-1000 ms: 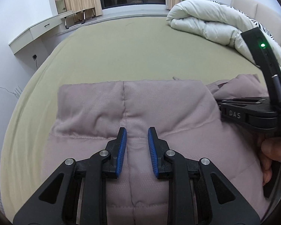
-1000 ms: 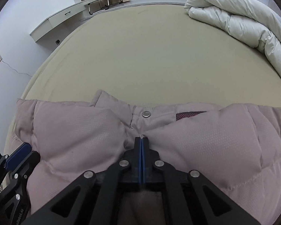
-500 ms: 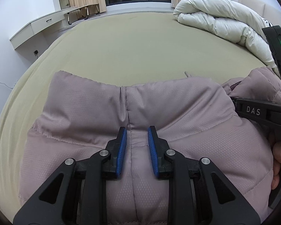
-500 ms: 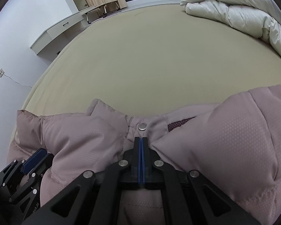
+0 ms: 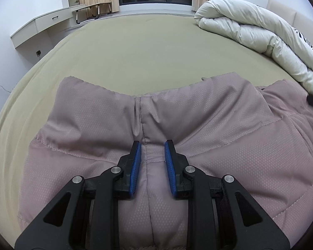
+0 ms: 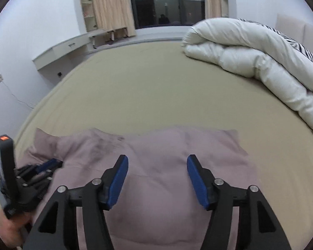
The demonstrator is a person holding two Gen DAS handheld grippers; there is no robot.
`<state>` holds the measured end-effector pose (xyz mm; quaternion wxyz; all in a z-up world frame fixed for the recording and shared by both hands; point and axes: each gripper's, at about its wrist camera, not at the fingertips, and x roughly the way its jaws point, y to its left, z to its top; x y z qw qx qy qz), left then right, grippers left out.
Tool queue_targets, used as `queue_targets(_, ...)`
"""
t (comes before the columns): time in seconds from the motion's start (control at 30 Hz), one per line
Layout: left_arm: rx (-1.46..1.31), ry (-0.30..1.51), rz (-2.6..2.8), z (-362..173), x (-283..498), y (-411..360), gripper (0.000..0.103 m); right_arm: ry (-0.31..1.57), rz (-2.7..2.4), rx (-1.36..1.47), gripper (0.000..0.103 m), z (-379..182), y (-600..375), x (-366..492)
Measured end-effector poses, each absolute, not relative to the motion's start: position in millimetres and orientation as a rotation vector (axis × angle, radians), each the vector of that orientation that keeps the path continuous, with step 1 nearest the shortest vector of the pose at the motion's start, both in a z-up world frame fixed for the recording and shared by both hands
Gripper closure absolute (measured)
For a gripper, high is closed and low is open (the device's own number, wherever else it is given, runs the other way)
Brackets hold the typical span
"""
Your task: Fold large clothes
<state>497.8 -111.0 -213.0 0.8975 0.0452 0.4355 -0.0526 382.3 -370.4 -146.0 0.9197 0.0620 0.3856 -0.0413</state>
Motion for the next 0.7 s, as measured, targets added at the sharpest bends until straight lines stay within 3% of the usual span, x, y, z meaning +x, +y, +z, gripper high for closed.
queue_targets(0.13,0.075,0.911,-0.119,-208.5,494.6,-108.3,0.08,0.846,-0.055,0.328,0.04,-196.2,-424.1,380.2)
queue_targets(0.3,0.085,0.904,-0.108,-210.6,494.8,-109.8,0.08,0.83,-0.095,0.259,0.039,-202.9,-414.2,383.5)
queue_targets(0.7,0.105,0.928,-0.111,-196.1,488.6,-104.4,0.08,0.792,-0.022,0.392,0.038,-216.5,-435.3,389.3)
